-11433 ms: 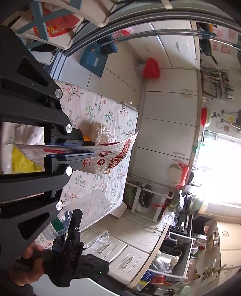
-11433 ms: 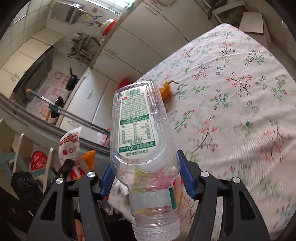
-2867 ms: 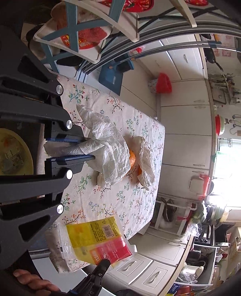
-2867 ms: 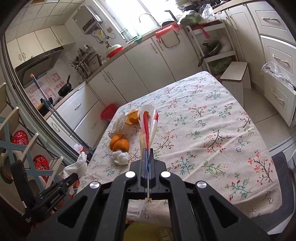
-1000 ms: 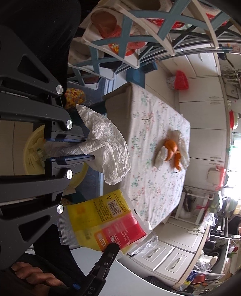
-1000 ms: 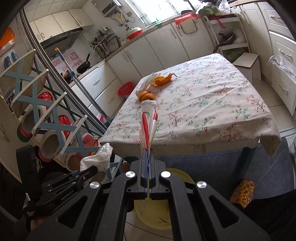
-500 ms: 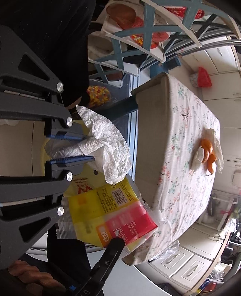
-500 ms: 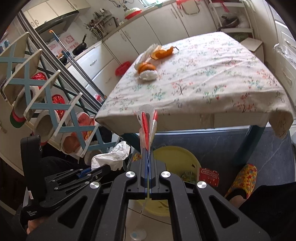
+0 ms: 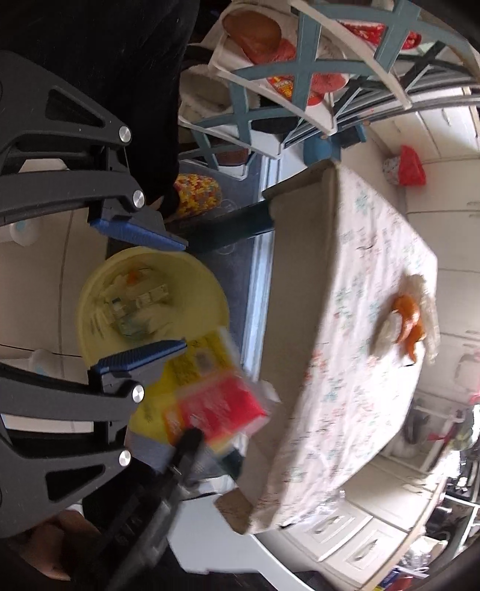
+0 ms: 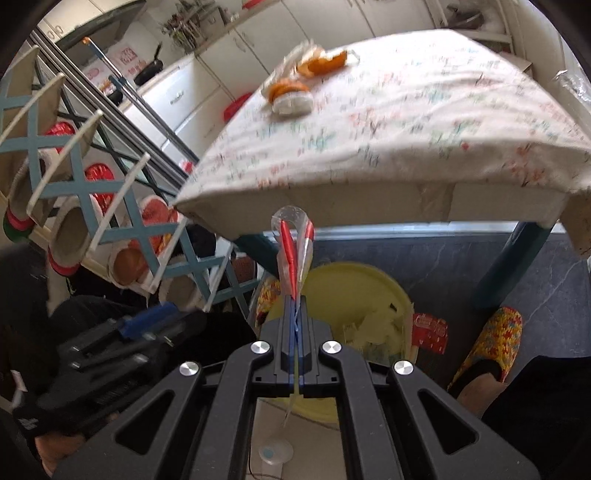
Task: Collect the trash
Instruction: 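Open the left tool to drop the tissue while the right tool drops the packet, then move both open tools back toward the table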
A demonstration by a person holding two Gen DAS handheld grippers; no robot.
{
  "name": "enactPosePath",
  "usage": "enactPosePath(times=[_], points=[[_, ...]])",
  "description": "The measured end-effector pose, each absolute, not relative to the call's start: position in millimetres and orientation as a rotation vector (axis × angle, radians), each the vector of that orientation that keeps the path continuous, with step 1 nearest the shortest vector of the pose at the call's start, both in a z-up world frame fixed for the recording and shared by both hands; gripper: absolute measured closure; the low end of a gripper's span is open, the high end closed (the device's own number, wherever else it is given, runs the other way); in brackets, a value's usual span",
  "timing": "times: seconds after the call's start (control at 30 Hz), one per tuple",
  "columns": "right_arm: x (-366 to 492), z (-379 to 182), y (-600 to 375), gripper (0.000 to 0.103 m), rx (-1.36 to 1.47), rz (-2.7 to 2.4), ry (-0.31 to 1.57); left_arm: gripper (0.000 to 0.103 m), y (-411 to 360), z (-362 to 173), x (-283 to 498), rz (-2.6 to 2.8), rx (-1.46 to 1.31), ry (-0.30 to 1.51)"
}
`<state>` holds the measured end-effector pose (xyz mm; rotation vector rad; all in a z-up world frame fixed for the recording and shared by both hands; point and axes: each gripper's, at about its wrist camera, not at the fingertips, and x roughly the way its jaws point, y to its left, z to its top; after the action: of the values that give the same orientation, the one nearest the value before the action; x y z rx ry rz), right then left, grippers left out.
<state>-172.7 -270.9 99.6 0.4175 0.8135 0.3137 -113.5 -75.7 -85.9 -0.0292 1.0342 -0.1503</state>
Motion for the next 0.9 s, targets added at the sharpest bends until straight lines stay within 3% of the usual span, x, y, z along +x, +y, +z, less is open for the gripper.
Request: enactPosePath(times=[0.07, 0.13, 0.17, 0.47, 0.7, 0.9], points=[[-169.5, 92.9, -270.2, 0.094, 0.426, 0.304, 0.845, 0.043, -73.2, -77.9, -114.8, -0.127, -0.031, 0.984], [-169.4, 91.1, -271.7, 0.063, 0.432, 0.291, 0.839, 0.036, -71.5, -69.3, -116.6, -0.099, -0.021, 0.927], [-170.1, 92.6, -272.4, 0.061, 0.429, 0.288, 0.831, 0.032, -70.8, -64.3, -118.0, -0.083, -0.014, 0.894], [-177.5, 103.9, -262.1, 0.058, 0.338, 0.260, 0.752, 0.015, -60.7, -38.3, -122.3, -0.001, -0.011, 0.735], [-186.6, 121.5, -251.0, 0.050, 0.238, 0.240, 0.644, 0.012, -55.5, -36.8, -118.4, 0.022, -0.033, 0.720], [-180.6, 107.4, -254.3, 0.048, 0.227, 0.223, 0.604, 0.011, -55.3, -38.0, -115.6, 0.022, -0.033, 0.722]])
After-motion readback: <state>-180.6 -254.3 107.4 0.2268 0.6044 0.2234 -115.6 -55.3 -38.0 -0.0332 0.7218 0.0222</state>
